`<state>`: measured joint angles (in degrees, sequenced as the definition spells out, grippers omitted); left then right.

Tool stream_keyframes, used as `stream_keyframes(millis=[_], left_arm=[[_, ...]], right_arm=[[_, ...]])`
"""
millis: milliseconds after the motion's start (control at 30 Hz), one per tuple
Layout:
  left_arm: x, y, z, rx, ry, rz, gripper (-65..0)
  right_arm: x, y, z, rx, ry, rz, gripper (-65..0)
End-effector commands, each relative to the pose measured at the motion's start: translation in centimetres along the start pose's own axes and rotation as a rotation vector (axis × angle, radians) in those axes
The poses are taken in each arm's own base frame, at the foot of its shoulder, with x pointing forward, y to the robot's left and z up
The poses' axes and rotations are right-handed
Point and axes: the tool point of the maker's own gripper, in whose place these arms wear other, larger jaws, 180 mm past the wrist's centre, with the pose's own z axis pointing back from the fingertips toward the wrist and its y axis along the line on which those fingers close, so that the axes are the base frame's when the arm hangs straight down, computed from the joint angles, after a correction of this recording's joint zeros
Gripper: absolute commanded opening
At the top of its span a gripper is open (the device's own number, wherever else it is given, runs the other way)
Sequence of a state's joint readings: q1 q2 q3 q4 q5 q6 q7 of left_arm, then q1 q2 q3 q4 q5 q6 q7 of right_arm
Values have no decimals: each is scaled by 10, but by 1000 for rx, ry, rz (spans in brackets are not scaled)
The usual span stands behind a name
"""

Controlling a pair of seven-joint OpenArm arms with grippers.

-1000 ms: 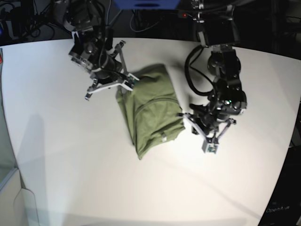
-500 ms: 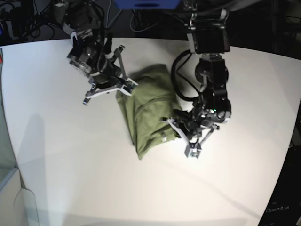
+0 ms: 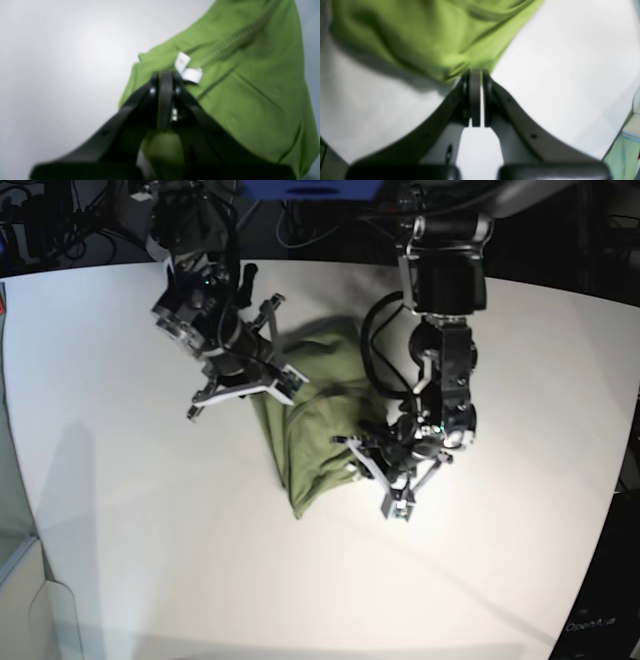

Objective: Fold the T-shirt properly
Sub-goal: 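Grasp the bundle with both grippers and rotate it upright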

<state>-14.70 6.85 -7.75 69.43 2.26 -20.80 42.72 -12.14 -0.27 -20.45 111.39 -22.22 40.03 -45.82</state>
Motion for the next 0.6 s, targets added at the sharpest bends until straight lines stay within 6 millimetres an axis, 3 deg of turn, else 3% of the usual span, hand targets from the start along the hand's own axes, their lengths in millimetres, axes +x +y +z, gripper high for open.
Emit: stream_keyframes(millis=[0,133,233,400,567], left_arm=[[25,-7,1,-20,-73,-3,-642],[38,-8,0,-23,-111,-5,-642],[34,-7,-3,-26,-97,-1,-642],[24,-5,-8,-28,-68,5,-642],[28,-1,-7,-20,-73,-2,-642]], right_arm=[[15,-4,3,-13,-48,-11,-650],[34,-6,3,-19,-90,-37,-650],[44,-1,3,-8,-113,-65,-650],[50,-3,3,-10,-126,-70,-650],[45,-1,-2,1,-115,-70,-650]])
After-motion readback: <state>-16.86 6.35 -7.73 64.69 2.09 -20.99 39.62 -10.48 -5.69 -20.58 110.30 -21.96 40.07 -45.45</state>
